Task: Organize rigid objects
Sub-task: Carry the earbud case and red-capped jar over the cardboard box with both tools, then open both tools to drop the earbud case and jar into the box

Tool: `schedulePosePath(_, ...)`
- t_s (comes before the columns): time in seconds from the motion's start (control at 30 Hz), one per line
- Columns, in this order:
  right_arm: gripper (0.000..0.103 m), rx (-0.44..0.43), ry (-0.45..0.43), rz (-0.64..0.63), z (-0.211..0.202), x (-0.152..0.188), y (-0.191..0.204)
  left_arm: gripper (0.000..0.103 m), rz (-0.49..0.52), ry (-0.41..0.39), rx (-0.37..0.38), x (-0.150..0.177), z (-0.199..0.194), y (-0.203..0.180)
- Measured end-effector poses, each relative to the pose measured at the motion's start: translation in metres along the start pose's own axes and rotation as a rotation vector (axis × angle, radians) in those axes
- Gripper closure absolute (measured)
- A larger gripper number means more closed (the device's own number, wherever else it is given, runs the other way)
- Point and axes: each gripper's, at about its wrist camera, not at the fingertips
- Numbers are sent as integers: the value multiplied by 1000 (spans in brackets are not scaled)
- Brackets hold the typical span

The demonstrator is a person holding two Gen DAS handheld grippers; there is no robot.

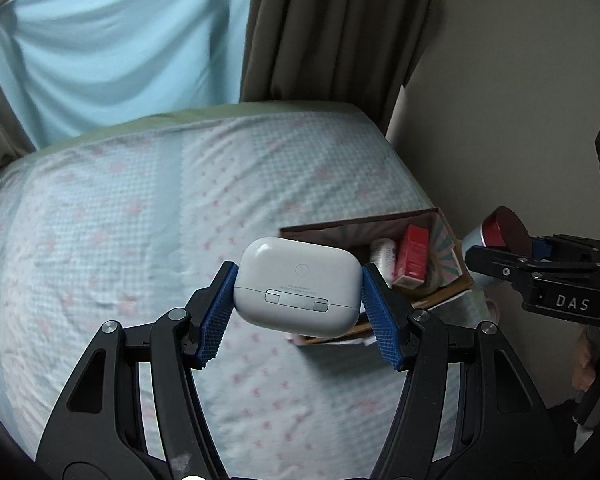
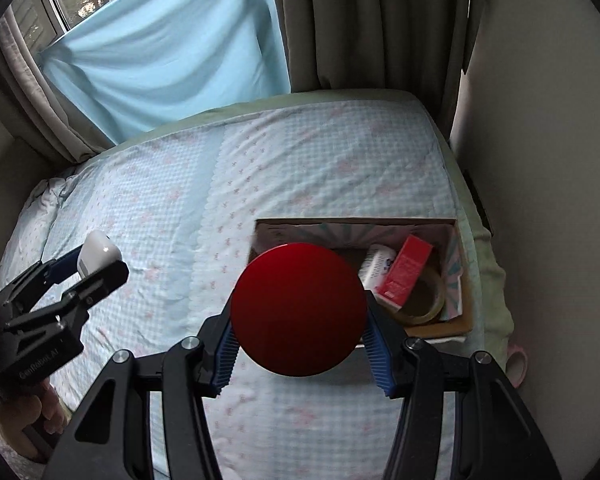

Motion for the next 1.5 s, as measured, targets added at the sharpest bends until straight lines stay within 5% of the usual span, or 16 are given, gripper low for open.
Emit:
schedulePosePath(0.37, 52, -57, 90, -48, 65, -27, -62, 44, -29, 128, -53, -13, 87, -43)
schedulePosePath(0.77, 52, -134, 231, -66, 163, -53, -87, 44, -18, 319, -104, -8, 207, -42)
schedulePosePath(0.97, 52, -176, 343, -78, 224, -49, -80, 44, 40, 404, -104, 5, 244, -45)
schedulePosePath(1.23, 51, -208, 391, -22, 255, -43, -85, 43, 73, 462, -142, 16, 264, -44)
schedulePosePath(1.3, 33, -196, 380, 4, 254, -45, -88, 3, 48, 447, -104, 13, 260, -41)
schedulePosePath(1.33, 22, -193, 364, 18, 250, -46, -90, 0, 26, 429, -43, 11, 255, -41)
schedulePosePath(1.4, 0, -205, 313, 44, 240, -51, -96, 0, 47, 404, -75, 9, 247, -43)
schedulePosePath(1.5, 0, -163, 292, 70, 227, -54, -103, 0, 43, 399, -71, 10, 238, -42)
Point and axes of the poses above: each gripper's, at about its wrist camera, not at the fingertips, and z roughly the way its jaws point, y to its left, x to its underside, and after that the axes turned 1 degree about x, right-handed
